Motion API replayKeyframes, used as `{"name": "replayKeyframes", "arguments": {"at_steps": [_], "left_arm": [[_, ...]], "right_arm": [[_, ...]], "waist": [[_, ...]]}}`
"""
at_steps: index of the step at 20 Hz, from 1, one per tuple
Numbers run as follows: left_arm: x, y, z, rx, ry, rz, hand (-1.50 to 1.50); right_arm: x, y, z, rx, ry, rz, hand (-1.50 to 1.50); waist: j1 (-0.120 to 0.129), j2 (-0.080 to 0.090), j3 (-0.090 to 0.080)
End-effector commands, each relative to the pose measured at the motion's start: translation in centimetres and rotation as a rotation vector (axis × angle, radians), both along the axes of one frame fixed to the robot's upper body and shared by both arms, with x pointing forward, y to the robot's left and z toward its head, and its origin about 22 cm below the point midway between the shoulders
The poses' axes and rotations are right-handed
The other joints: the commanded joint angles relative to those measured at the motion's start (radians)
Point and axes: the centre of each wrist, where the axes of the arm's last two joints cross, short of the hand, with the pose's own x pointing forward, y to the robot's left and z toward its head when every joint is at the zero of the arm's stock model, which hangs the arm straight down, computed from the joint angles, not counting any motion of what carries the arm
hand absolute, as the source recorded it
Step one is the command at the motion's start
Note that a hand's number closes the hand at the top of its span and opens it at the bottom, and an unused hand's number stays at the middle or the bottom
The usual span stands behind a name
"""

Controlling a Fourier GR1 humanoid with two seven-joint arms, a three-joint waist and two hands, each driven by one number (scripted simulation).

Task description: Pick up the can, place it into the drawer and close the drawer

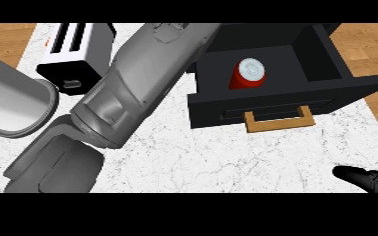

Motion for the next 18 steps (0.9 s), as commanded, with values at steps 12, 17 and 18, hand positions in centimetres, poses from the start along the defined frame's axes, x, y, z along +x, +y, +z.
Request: {"name": "replayKeyframes", "arguments": {"at_steps": [12, 17, 18], "left_arm": [[-0.1, -0.2, 0.8, -0.137, 0.015, 0.021, -1.50], [-0.3, -0.5, 1.1, -0.120, -0.026, 0.016, -1.50], [-0.2, -0.6, 1.5, -0.116, -0.027, 0.020, -1.50]], "right_arm": [[4.0, 1.6, 1.2, -0.470, -0.094, 0.014, -1.50], [7.3, 3.3, 0.1, -0.645, -0.084, -0.038, -1.50], [8.1, 3.6, -0.1, -0.661, -0.092, -0.022, -1.50]], "waist": [[0.024, 0.007, -0.001], [0.060, -0.003, -0.002], [0.063, -0.001, -0.001]]}}
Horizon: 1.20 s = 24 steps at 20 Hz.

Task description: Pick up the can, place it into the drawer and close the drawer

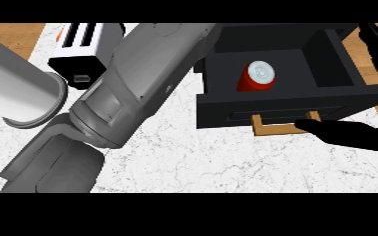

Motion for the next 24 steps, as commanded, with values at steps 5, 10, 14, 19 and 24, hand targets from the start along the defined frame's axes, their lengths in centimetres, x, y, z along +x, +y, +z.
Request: {"name": "replayKeyframes", "arguments": {"at_steps": [5, 10, 14, 19, 24], "left_arm": [[0.5, 0.6, -0.4, 0.034, -0.022, 0.001, -1.50], [0.3, 0.1, 0.4, 0.032, 0.001, -0.018, -1.50], [0.8, 1.7, 0.8, -0.004, 0.014, -0.020, -1.50], [1.5, 3.6, 1.6, 0.012, 0.001, 0.008, -1.50], [1.8, 5.0, -0.2, 0.013, 0.001, 0.021, -1.50]], "right_arm": [[4.1, 2.5, -4.1, -0.227, 0.037, -0.030, -1.50], [7.5, 4.8, -6.0, -0.362, 0.052, -0.055, -1.50], [9.8, 6.6, -8.3, -0.424, 0.050, -0.067, -1.50], [12.8, 5.5, -10.0, -0.434, 0.038, -0.115, -1.50], [14.5, 7.6, -11.9, -0.457, -0.007, -0.188, -1.50]], "waist": [[0.039, -0.009, -0.001], [0.048, -0.009, -0.001], [0.076, -0.017, -0.001], [0.081, -0.018, -0.001], [0.090, -0.022, -0.001]]}}
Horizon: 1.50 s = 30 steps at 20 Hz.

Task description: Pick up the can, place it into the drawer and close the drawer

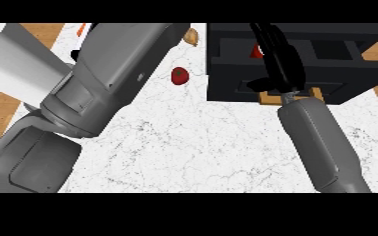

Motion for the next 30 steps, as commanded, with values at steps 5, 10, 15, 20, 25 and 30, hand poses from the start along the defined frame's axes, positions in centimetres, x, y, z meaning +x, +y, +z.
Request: {"name": "replayKeyframes", "arguments": {"at_steps": [5, 10, 15, 20, 25, 30], "left_arm": [[0.8, 3.9, 0.0, 0.007, 0.004, 0.024, -1.50], [0.3, 4.0, 0.8, 0.011, 0.025, 0.002, -1.50], [0.3, 6.3, 0.6, 0.010, 0.027, 0.018, -1.50], [-0.2, 6.8, -1.0, 0.015, 0.042, -0.005, -1.50], [-0.6, 8.3, 0.6, 0.027, 0.019, 0.010, -1.50], [-0.9, 10.0, -1.2, 0.019, 0.035, -0.011, -1.50]], "right_arm": [[3.8, -0.2, -0.3, -0.014, -0.113, -0.110, -1.50], [5.8, 1.5, 1.3, -0.029, -0.159, -0.139, -1.50], [7.5, 1.6, 4.1, -0.039, -0.193, -0.155, -1.50], [8.3, 1.9, 5.3, -0.045, -0.204, -0.164, -1.50], [8.9, 2.3, 7.2, 0.003, -0.231, -0.129, -1.50], [9.4, 3.8, 10.0, 0.146, -0.237, -0.062, -1.50]], "waist": [[0.029, -0.002, 0.000], [0.057, 0.000, 0.000], [0.064, 0.004, 0.000], [0.084, 0.007, 0.000], [0.074, 0.005, 0.000], [0.092, 0.005, 0.000]]}}
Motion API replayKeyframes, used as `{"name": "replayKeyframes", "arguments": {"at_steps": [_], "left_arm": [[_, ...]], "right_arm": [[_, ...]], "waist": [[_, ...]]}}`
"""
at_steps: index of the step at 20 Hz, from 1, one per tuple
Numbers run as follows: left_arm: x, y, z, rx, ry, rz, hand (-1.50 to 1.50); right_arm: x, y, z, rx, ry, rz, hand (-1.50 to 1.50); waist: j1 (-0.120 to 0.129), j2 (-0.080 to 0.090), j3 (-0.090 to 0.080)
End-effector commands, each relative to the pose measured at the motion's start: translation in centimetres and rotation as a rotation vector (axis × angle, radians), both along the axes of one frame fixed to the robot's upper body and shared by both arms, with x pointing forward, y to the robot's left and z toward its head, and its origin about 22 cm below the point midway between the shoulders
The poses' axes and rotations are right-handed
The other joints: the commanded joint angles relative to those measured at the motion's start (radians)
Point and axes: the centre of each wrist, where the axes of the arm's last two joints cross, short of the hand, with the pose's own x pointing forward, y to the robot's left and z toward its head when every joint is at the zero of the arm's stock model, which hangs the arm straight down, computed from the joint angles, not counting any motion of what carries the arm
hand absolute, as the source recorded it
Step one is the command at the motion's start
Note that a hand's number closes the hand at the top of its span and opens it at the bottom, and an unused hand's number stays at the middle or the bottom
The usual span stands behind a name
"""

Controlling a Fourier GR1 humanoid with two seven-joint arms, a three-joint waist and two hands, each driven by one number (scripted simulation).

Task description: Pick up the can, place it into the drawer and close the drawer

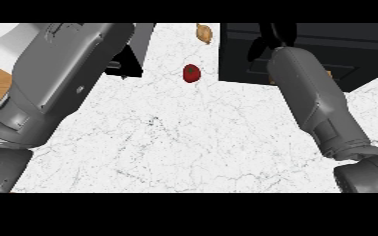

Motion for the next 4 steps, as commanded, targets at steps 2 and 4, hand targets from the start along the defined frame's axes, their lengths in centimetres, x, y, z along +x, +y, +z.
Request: {"name": "replayKeyframes", "arguments": {"at_steps": [2, 4], "left_arm": [[-0.4, 1.9, -0.3, -0.005, -0.004, -0.005, -1.50], [-1.0, 2.0, -1.2, 0.007, -0.004, -0.017, -1.50]], "right_arm": [[1.1, 2.1, 5.1, 0.172, -0.122, 0.052, -1.50], [1.0, 1.6, 4.0, 0.167, -0.106, 0.030, -1.50]], "waist": [[0.014, -0.015, -0.008], [0.028, -0.017, -0.008]]}}
